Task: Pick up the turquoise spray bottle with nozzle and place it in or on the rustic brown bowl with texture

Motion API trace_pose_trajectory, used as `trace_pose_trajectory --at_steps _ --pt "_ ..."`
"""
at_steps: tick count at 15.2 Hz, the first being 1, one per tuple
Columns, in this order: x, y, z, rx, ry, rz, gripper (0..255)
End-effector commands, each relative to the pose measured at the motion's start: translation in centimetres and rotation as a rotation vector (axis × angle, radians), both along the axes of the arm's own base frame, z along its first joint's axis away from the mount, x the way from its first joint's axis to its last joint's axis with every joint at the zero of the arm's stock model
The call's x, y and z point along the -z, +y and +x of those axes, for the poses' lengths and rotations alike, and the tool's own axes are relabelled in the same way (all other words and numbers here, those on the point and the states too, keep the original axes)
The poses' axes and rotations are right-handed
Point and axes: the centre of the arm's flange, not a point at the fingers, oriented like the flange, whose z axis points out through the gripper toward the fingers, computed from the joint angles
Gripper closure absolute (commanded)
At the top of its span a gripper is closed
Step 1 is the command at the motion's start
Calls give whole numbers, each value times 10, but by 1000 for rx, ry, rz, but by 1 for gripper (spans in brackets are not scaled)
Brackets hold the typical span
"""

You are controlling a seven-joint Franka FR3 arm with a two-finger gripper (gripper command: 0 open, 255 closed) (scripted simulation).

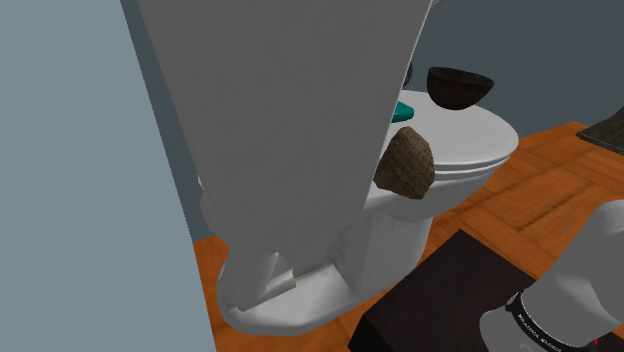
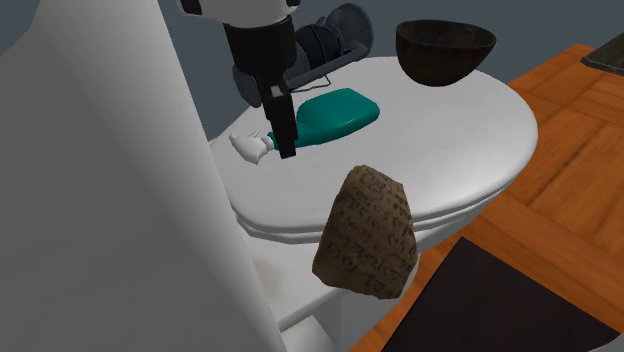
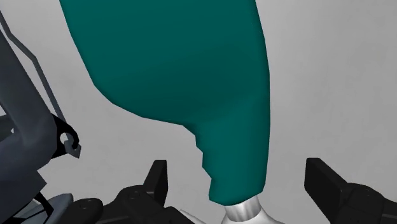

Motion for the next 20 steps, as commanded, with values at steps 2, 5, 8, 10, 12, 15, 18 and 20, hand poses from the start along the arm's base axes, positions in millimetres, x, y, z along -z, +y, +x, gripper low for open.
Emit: trace_pose_trajectory --at_steps 2,5,8,10,12,15,18,20 --pt "1 0 0 0 0 0 0" --pt "1 0 0 0 0 0 0" --pt "1 0 0 0 0 0 255" --pt "1 0 0 0 0 0 255" --pt "1 0 0 0 0 0 255" --pt "1 0 0 0 0 0 255" --pt "-15 0 0 0 0 0 255" --pt "-26 0 0 0 0 0 255"
